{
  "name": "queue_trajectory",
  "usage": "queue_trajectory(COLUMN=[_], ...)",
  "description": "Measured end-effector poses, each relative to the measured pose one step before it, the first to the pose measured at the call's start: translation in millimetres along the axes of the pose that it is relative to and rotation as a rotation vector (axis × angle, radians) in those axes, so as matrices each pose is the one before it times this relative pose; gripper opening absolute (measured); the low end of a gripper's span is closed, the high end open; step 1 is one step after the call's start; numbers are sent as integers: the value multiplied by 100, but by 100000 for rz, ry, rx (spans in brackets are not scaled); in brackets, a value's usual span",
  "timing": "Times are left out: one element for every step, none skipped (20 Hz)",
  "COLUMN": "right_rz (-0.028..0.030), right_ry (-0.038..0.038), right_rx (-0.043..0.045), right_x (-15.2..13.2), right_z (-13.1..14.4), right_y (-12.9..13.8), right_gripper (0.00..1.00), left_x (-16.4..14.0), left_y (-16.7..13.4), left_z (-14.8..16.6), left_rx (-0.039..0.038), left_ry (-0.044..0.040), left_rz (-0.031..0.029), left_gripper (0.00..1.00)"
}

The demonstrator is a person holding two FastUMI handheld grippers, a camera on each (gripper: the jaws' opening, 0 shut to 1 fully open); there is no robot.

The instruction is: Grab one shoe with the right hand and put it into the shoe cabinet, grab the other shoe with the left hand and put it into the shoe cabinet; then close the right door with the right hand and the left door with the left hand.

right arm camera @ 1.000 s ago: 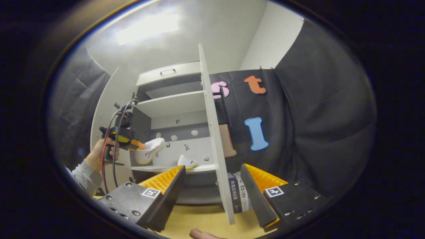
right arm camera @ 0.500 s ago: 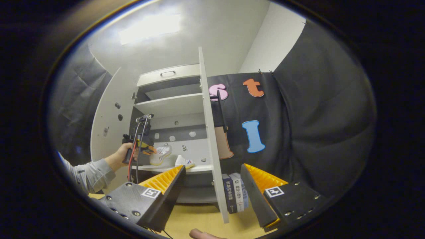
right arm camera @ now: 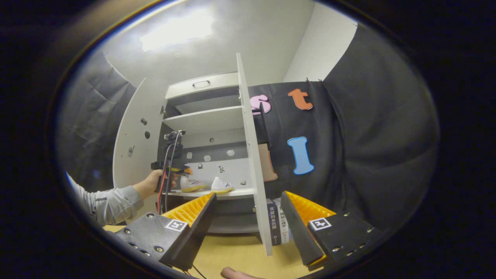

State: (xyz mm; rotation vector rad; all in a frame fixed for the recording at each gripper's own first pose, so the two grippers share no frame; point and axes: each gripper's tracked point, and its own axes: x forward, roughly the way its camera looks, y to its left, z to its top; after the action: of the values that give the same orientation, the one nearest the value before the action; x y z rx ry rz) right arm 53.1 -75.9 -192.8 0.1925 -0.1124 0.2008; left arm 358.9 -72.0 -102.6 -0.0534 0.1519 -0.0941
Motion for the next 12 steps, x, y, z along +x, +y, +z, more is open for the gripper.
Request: queue_trajectory(right_rz=[478, -49, 111, -33, -532, -508, -778, -592, -812, -591, -880, -1415], right_ry=[510, 946, 816, 404, 36, -1590, -1083, -820, -395, 544, 98, -160], right_rx=[440, 418, -50, -601, -826, -222, 25, -47, 236, -375, -141, 219], right_x=[-411, -329, -302, -378, -540, -467, -420, -495, -146, -190, -240, -695], right_z=[-166, -211, -136, 36, 124, 489, 505, 308, 395, 114, 370, 565], right_y=[225, 87, 229, 233, 260, 200, 233, 272, -25, -36, -28, -247], right_gripper=[98, 98, 98, 98, 98, 98, 98, 98, 98, 98, 98, 98], left_x=[-954, -1119, -1113, -1173, -1480, -1543, -1506, -1560, -2109, -1624, -1912, -1766], left_y=[-427, -400, -186, -594, -1127, -719, 99, -154, -189, -378, -441, -483], left_z=[190, 4, -173, -160, -498, -563, 26, 160, 86, 290, 91, 42], left_rx=[179, 315, 61, 1119, 812, 1668, 1098, 11, -1387, -2391, -1514, 878], left_ry=[-168, -130, 6, -202, 1164, 952, -1235, -2101, -1402, -1006, -368, 798], left_rz=[-674, -785, -372, -2798, -4384, -2461, 961, 487, 143, -694, -1173, -2000], left_gripper=[57, 64, 77, 76, 80, 83, 89, 91, 96, 97, 97, 97])
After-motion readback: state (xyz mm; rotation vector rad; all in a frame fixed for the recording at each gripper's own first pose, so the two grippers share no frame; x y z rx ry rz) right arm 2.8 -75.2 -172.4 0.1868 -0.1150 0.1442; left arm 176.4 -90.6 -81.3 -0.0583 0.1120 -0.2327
